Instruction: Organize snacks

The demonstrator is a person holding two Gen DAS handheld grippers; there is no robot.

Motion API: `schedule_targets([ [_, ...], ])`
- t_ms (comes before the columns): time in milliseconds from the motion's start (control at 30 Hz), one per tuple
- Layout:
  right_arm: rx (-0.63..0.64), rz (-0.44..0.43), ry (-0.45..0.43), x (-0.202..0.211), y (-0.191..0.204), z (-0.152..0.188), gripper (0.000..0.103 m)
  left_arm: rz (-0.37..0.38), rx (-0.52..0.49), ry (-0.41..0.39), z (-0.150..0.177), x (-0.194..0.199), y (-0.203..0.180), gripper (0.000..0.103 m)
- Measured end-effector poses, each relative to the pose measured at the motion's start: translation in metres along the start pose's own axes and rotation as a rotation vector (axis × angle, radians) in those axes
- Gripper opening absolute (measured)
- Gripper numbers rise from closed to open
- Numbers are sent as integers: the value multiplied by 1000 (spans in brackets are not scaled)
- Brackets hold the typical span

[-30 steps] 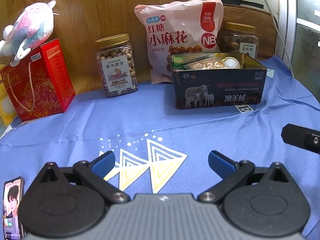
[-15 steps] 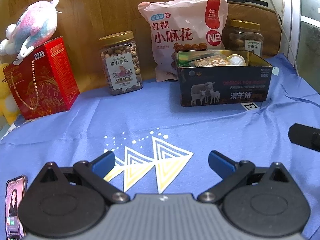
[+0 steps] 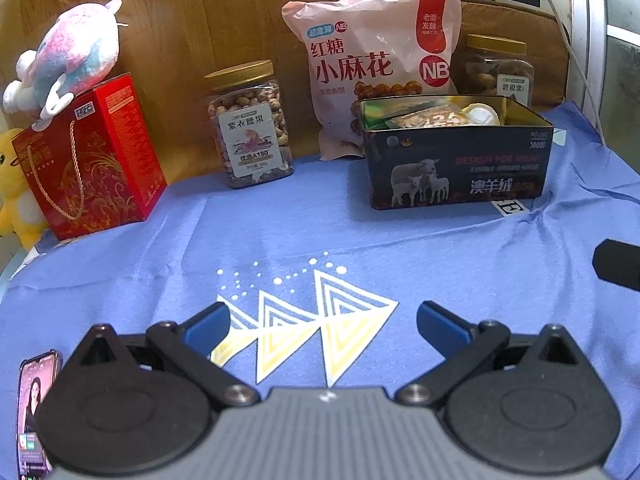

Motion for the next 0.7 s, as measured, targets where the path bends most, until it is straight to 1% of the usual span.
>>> schedule_targets([
  [700,-2,0,1,0,0,0,82,-5,-9,1,0,0,0,103],
])
Point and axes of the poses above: each gripper's, at about its wrist camera, not at the fingertips, and x roughly against the way its jaws point, y to its left, z to its underside, the point moved 4 cm from there along -x, roughly the way its jaws point, and after that the axes turned 9 degrees about y, right-handed, at the moved point
